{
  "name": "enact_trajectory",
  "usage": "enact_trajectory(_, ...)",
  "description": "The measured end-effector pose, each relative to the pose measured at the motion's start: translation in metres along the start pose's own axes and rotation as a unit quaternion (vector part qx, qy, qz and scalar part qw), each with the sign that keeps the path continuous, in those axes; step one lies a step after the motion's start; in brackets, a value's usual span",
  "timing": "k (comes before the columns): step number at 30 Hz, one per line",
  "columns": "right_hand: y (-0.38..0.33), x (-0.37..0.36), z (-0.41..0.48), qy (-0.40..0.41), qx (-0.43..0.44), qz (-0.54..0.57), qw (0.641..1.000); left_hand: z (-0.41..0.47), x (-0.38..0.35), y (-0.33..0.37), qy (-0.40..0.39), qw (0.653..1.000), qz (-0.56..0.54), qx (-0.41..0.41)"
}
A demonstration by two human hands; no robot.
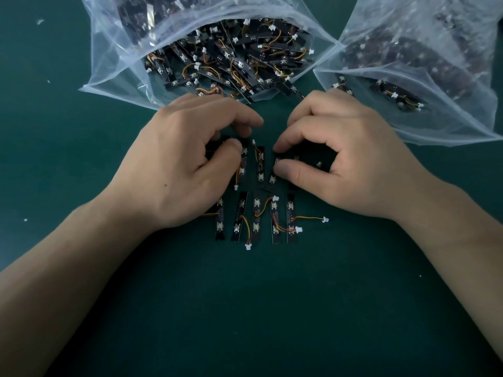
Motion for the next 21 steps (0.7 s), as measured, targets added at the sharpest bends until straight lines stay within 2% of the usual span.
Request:
enact_trajectory(11, 0.001, 0.002, 0.002, -0.003, -0.005, 0.042, 0.999, 0.001, 0.001, 0.0, 0.004, 1.0, -0.001, -0.002)
enact_trajectory(15, 0.002, 0.006, 0.002, 0.021, -0.012, 0.069, 0.997, 0.001, 0.004, 0.001, 0.037, 0.999, 0.003, 0.003)
enact_trajectory(19, 0.004, 0.011, 0.004, 0.071, -0.049, 0.089, 0.992, -0.002, 0.012, -0.008, 0.126, 0.988, 0.004, 0.087)
enact_trajectory(21, 0.01, 0.012, 0.005, 0.099, -0.083, 0.092, 0.987, -0.004, 0.014, -0.011, 0.142, 0.982, 0.01, 0.122)
Point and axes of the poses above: each hand's wrist, its own z-axis towards the middle knuckle, its own x-axis out of the back of the hand, y = z × x, the point moved 4 cm from there along z, towards the middle knuckle, and after that the axes turned 15 degrees about -x, right-handed, at the moved point
